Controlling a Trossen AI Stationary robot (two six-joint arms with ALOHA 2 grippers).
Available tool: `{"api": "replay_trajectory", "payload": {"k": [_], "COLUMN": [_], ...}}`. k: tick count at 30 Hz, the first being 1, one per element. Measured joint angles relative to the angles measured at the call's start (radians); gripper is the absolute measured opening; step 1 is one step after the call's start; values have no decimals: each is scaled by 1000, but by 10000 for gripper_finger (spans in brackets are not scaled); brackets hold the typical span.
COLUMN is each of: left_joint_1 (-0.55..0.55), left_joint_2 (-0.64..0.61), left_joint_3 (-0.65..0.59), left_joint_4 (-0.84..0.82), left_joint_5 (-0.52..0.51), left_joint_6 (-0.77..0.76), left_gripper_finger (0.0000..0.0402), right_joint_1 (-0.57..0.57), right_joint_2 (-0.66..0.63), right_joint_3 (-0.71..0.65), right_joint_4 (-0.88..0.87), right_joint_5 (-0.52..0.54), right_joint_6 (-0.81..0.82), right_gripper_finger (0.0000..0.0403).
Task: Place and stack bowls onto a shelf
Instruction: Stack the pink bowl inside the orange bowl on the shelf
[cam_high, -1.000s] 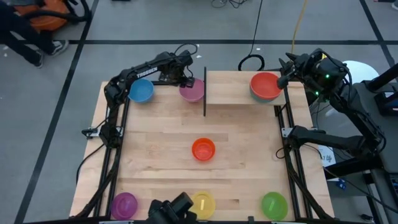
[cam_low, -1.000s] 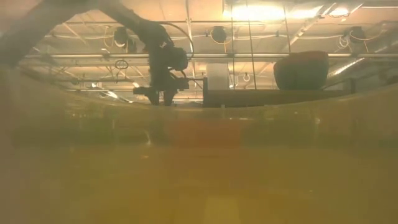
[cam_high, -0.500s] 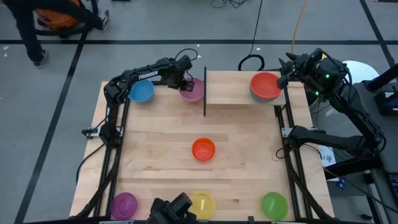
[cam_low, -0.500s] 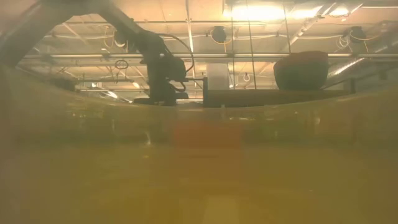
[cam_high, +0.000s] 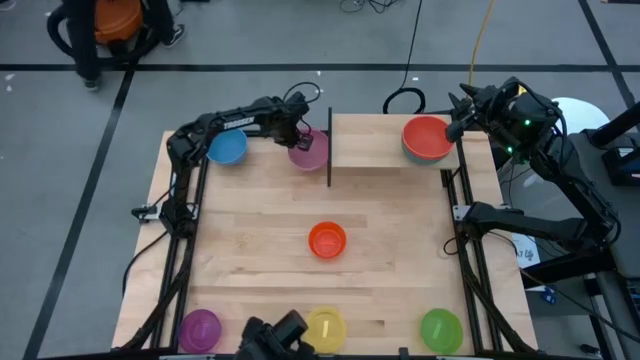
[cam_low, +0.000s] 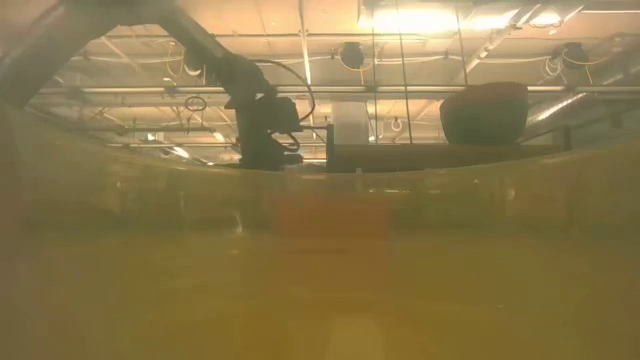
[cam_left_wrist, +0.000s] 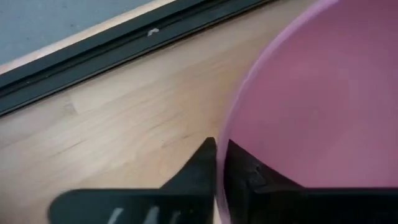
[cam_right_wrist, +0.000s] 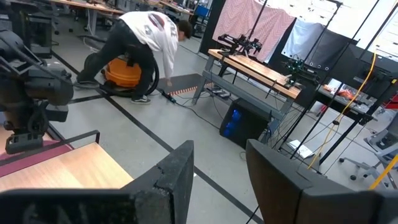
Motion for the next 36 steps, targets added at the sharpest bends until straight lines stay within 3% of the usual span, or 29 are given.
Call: {"api": "replay_trajectory", "payload": {"k": [9, 17, 21, 25, 36], "left_joint_1": [36, 94, 107, 92, -1], "left_joint_2": [-65, -253, -379, -505, -704], "left_joint_3": [-1, -1, 0, 0, 3], "left_joint_4": [-63, -164, -161, -146, 13], "left_joint_5": [-20, -91, -125, -247, -240], "left_joint_6": [45, 57, 56, 55, 51], "left_gripper_finger": [5, 4, 4, 4, 4], "right_joint_1": [0, 0, 0, 0, 0], "right_joint_2": [0, 0, -1, -8, -33], "right_joint_3": [0, 0, 0, 0, 0], "right_joint_4": [0, -1, -1, -1, -2], "right_joint_5": [0, 0, 0, 0, 1], "right_joint_6": [0, -2, -13, -32, -33], "right_gripper_finger": [141, 141, 141, 141, 141]}}
